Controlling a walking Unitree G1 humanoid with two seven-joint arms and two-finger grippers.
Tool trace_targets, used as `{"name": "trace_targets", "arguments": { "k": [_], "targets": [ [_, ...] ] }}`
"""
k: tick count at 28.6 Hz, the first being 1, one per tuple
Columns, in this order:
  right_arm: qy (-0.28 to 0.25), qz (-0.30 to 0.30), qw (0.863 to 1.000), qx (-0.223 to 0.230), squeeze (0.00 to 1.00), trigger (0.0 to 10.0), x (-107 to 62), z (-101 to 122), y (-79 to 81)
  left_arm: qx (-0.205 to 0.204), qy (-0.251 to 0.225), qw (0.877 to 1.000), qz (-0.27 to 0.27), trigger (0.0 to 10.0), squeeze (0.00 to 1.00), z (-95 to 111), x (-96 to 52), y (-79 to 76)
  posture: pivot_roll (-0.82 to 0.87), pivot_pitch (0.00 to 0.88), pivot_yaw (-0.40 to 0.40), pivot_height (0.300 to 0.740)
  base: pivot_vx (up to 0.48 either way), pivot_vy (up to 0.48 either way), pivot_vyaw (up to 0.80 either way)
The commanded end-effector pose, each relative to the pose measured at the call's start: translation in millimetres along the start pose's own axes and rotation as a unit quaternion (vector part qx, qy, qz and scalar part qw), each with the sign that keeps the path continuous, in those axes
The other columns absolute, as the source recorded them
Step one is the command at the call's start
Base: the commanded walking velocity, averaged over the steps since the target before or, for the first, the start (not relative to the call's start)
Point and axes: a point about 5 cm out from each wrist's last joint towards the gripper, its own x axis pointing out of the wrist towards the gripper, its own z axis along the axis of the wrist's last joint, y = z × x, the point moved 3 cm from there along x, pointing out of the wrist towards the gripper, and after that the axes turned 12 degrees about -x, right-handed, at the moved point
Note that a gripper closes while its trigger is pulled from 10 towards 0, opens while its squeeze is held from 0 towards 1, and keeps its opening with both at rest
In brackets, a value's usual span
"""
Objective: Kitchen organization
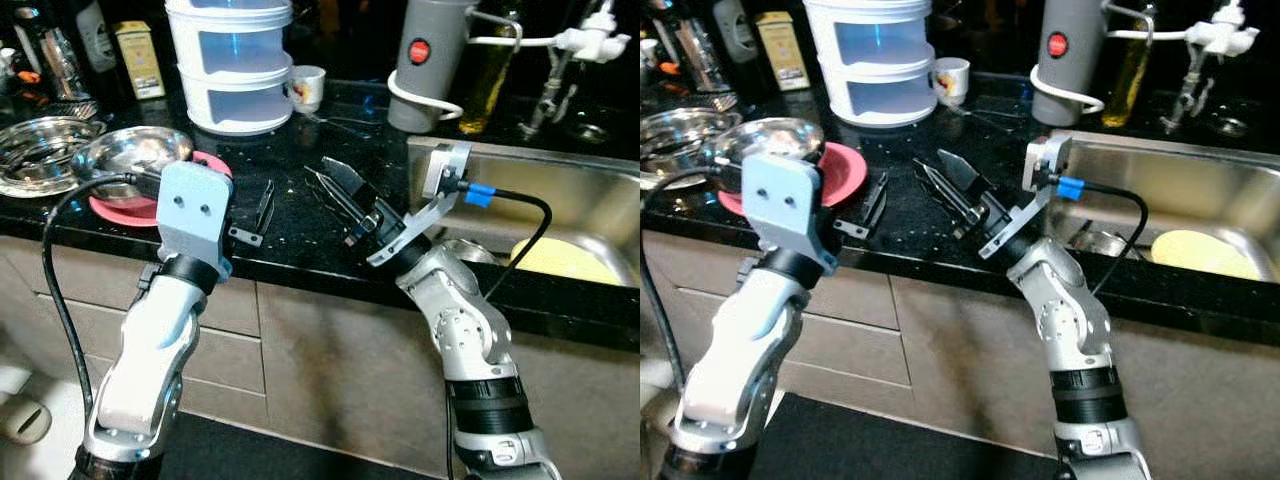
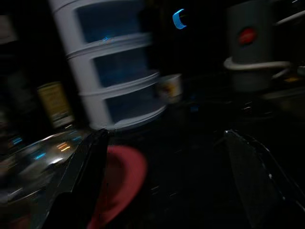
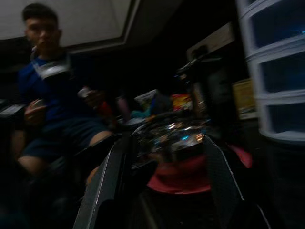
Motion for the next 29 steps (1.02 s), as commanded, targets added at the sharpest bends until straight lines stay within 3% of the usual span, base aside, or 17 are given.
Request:
{"name": "trace_targets", "arguments": {
  "k": [1,7,11,21,25,29],
  "targets": [
    [0.013,0.002,1.000,-0.003,0.00,10.0,-1.1,-4,3.8,0.013,-0.006,1.000,0.009,10.0,0.00,1,3.2,8.7,0.07,0.035,-0.057,0.740,0.000,0.000,0.80],
    [0.022,-0.004,1.000,-0.003,0.00,10.0,-3.7,-5,3.5,0.019,-0.015,1.000,0.016,10.0,0.00,5,9.6,16.1,0.06,0.037,-0.055,0.740,0.000,0.000,0.80],
    [0.037,-0.051,0.998,-0.012,0.00,10.0,-6.0,-8,-9.0,0.030,-0.032,0.999,0.013,10.0,0.00,11,20.5,20.0,0.06,0.040,-0.056,0.740,0.000,0.000,0.00],
    [0.033,-0.062,0.997,-0.017,0.00,10.0,-7.8,-4,-11.3,0.036,-0.061,0.997,-0.004,10.0,0.00,20,33.0,21.7,0.05,0.042,-0.051,0.740,0.000,0.000,0.00],
    [0.035,-0.068,0.997,-0.020,0.00,10.0,-9.7,-3,-12.3,0.046,-0.057,0.997,0.000,10.0,0.00,12,35.8,32.8,0.04,0.043,-0.049,0.740,0.000,0.000,0.00],
    [0.044,-0.072,0.996,-0.026,0.00,10.0,-15.4,-4,-15.0,0.054,-0.039,0.998,0.002,10.0,0.00,-9,36.1,45.8,0.03,0.045,-0.049,0.740,0.000,0.000,0.00]
  ]
}}
